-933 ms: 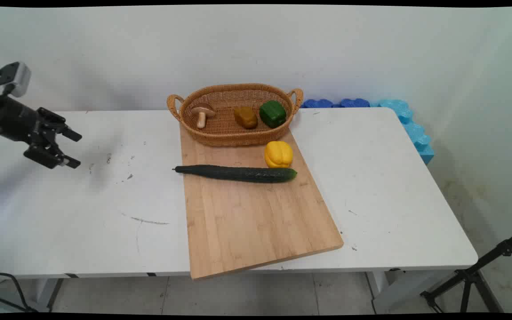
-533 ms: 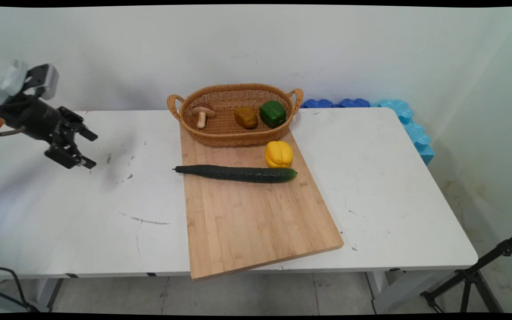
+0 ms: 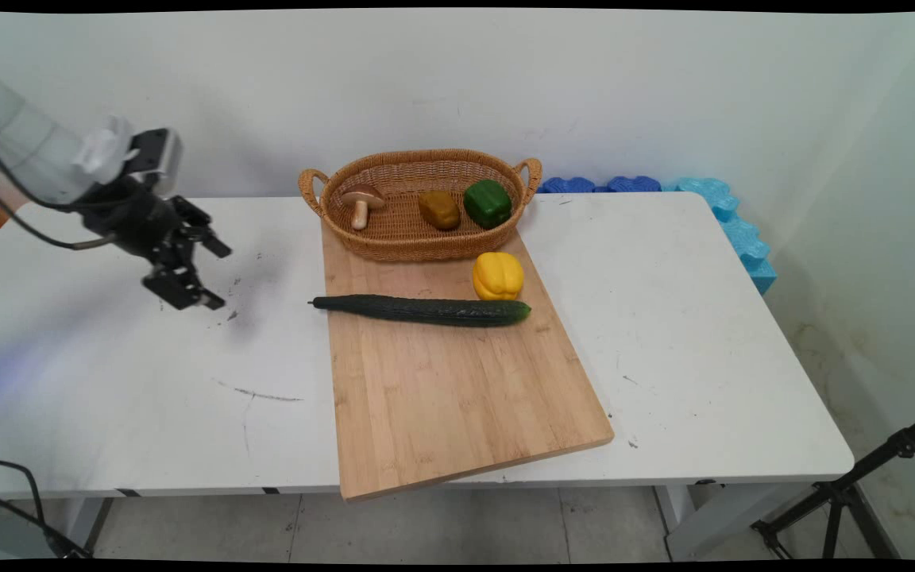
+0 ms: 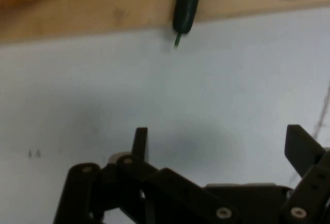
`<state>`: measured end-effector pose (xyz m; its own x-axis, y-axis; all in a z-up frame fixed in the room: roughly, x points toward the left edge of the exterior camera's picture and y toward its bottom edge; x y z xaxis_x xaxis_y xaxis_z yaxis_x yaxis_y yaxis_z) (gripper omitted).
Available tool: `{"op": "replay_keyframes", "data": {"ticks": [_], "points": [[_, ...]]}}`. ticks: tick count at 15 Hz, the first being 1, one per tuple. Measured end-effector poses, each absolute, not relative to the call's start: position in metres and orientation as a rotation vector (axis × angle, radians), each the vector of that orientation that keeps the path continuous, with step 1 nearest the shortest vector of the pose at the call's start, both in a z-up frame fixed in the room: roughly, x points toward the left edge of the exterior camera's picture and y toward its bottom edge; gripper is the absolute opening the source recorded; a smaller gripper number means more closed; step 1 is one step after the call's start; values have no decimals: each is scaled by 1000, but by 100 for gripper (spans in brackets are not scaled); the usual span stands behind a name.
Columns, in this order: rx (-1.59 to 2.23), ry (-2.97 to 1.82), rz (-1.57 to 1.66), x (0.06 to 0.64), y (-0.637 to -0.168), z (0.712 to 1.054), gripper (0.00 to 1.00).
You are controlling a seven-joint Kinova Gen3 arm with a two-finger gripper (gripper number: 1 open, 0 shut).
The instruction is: Pick up the cucumber from the cutting board
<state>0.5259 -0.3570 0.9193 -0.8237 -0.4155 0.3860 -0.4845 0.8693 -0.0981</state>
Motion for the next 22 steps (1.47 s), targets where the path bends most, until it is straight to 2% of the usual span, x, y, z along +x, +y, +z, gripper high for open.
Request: {"op": "replay_keyframes", "data": {"ticks": [7,15,22], "points": [[548,-2694,274,450,-392,903,100],[459,-2681,269,365,-436,867,100],[430,-2682,259,328,-456,847,100]]}}
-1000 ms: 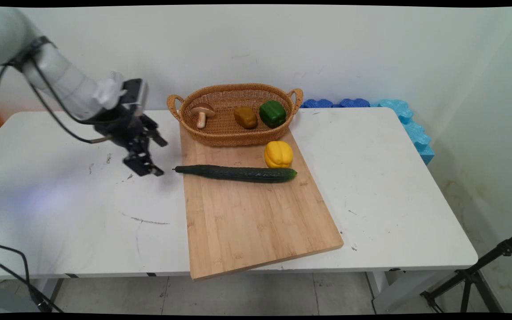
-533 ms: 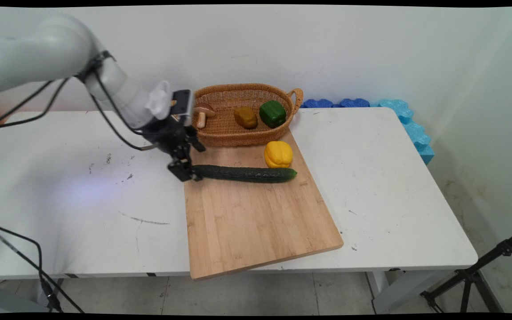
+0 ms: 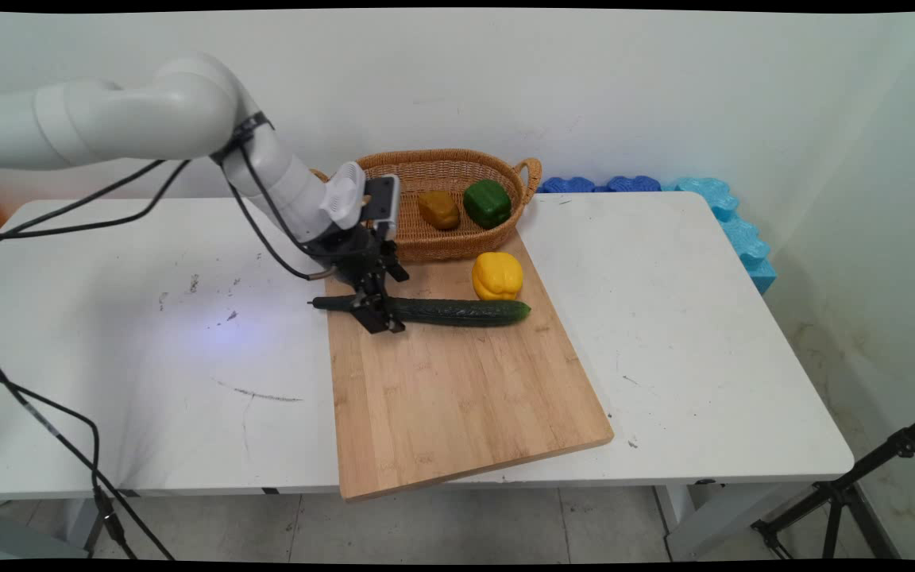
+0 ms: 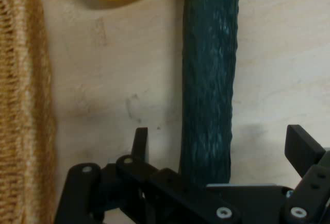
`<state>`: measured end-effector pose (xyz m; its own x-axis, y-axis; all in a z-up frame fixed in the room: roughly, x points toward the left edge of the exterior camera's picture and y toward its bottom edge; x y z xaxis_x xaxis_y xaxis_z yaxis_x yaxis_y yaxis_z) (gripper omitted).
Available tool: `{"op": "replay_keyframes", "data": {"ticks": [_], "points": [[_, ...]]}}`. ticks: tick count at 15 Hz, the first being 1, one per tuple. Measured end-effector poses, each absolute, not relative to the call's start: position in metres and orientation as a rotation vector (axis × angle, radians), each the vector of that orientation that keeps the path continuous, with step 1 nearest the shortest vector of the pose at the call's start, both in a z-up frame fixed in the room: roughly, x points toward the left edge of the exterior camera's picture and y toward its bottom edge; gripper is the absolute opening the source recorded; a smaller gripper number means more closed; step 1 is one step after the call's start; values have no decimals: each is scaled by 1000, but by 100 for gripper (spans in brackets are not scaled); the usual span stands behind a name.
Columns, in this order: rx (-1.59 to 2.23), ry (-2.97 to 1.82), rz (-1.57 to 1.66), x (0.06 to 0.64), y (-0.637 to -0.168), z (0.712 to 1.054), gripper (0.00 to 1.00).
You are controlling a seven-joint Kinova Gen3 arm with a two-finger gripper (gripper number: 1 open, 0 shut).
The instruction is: Pick up the cucumber from the cutting board, then place the picked object in the vegetable basket
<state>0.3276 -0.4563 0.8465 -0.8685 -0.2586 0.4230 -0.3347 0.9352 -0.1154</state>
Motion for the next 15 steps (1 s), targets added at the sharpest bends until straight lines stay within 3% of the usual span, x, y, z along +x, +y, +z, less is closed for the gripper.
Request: {"op": "replay_keyframes", "data": {"ticks": [9,10,15], "points": [[399,-2703,234,299,-467,829,100],[396,-2706,233,297,-468,828,0],[384,-2724,240,292,-471,825,0]]}}
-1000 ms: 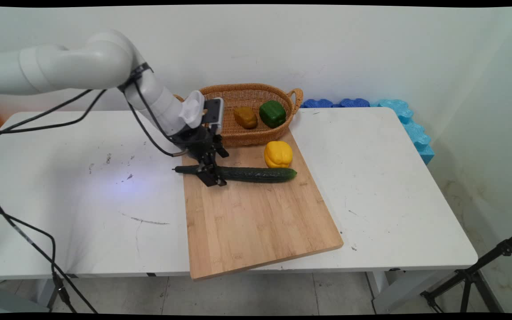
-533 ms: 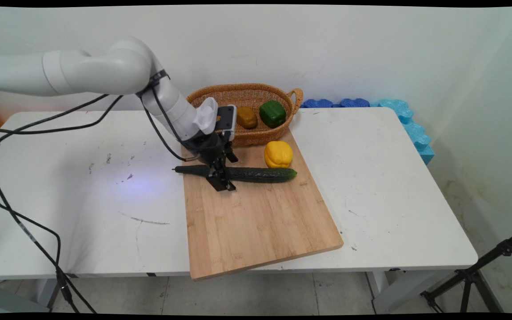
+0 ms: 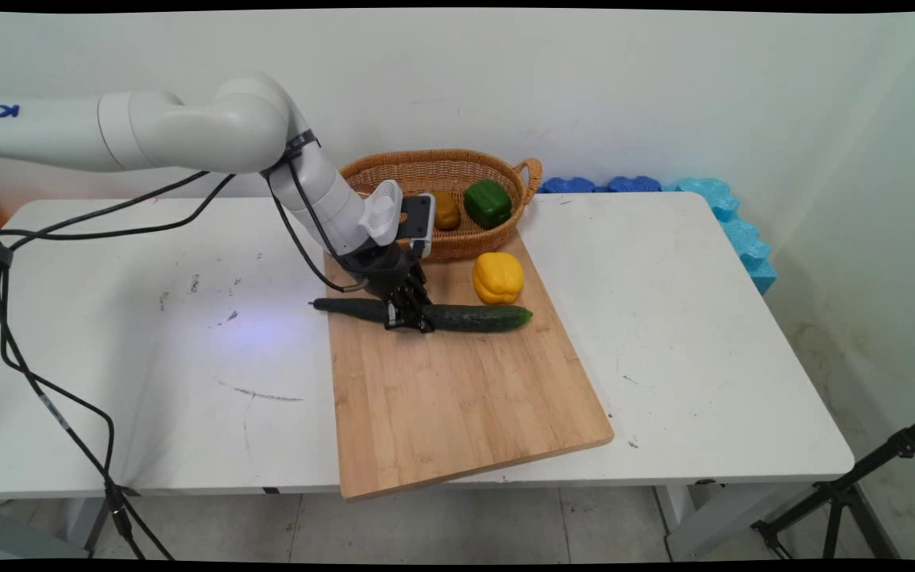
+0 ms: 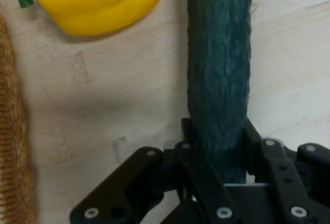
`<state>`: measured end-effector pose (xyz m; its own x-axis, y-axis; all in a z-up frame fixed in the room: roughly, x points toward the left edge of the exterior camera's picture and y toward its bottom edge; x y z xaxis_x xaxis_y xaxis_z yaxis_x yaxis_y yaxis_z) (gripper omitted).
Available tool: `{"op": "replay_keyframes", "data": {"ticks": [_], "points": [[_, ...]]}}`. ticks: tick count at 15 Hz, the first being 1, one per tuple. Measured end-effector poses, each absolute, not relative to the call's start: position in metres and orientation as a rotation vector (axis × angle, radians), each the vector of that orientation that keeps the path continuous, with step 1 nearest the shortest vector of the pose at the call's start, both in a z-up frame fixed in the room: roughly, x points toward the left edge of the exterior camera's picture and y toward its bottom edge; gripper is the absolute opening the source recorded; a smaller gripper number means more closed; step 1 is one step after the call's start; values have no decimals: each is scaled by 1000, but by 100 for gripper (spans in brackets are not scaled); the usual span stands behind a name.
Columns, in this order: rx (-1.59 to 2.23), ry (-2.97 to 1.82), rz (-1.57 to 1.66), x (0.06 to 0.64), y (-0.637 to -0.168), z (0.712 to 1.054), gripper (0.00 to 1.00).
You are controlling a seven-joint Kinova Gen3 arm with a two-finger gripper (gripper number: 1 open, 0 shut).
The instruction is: Place the picked object in the vegetable basket
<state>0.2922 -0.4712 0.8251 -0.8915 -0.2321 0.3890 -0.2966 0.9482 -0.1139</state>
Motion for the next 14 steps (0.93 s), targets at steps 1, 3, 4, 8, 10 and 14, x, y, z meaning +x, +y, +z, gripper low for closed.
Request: {"op": "replay_keyframes", "data": {"ticks": [1,3,4,8,10,14], "points": [[382,-2727,241,292,-472,825,0],[379,-2733,241,291,-471,825,0],[377,-2735,241,290,-471,825,0],[355,-2739,235,287,-466,831,0],[348,-2735,237,286,-463,837,0],[344,-2714,241,284,-454,859,0]]}}
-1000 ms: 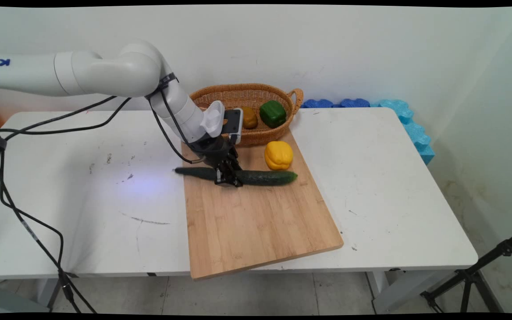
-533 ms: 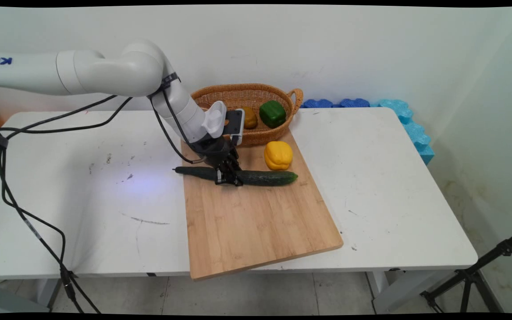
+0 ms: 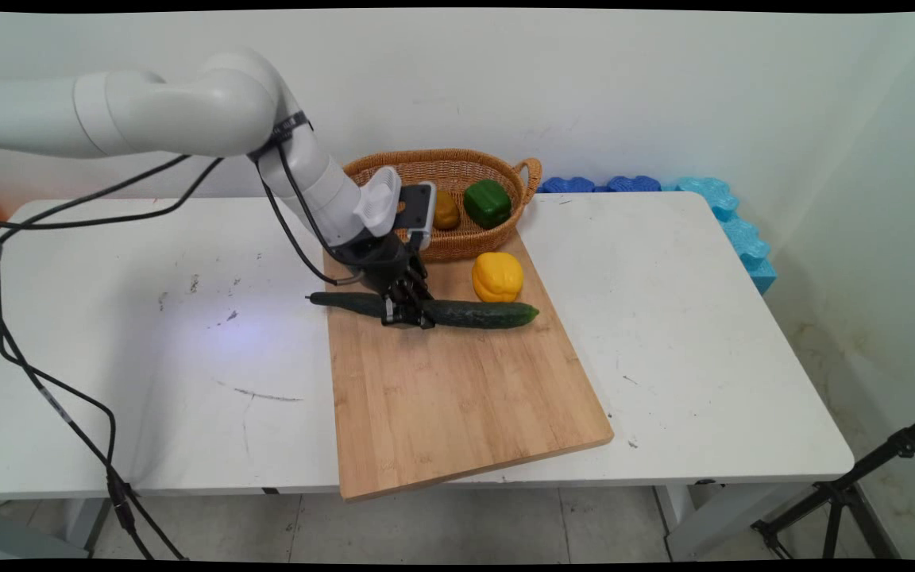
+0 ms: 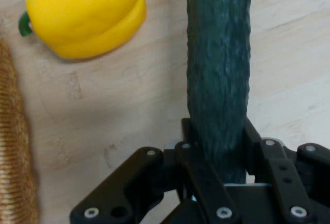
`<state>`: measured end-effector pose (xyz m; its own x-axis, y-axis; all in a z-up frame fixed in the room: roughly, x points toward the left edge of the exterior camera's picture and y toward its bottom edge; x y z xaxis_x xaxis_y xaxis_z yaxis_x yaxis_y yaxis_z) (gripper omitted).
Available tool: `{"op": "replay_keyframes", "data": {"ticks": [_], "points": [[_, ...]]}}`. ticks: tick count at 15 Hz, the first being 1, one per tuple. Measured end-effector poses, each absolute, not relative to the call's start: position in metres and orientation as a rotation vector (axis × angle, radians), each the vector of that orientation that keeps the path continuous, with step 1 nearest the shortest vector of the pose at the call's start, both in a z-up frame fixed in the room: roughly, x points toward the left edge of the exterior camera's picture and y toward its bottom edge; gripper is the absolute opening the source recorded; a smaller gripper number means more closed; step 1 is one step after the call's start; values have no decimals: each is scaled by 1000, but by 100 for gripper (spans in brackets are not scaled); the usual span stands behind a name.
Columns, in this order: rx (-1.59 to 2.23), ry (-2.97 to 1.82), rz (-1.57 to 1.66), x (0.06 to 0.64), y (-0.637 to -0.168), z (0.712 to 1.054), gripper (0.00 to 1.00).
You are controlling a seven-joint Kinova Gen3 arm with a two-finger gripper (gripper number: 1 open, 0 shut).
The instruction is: Place the picked object in the vegetable basket
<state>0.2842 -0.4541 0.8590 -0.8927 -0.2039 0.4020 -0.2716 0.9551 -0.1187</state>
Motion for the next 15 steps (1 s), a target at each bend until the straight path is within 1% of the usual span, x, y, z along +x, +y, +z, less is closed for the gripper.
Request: {"op": "replay_keyframes", "data": {"ticks": [7,11,15], "points": [[444,-2648,307,288,-454,907,0],[557,-2598,374,298,-464,935,0],[675,-2553,443,310,-480,951,0]]}}
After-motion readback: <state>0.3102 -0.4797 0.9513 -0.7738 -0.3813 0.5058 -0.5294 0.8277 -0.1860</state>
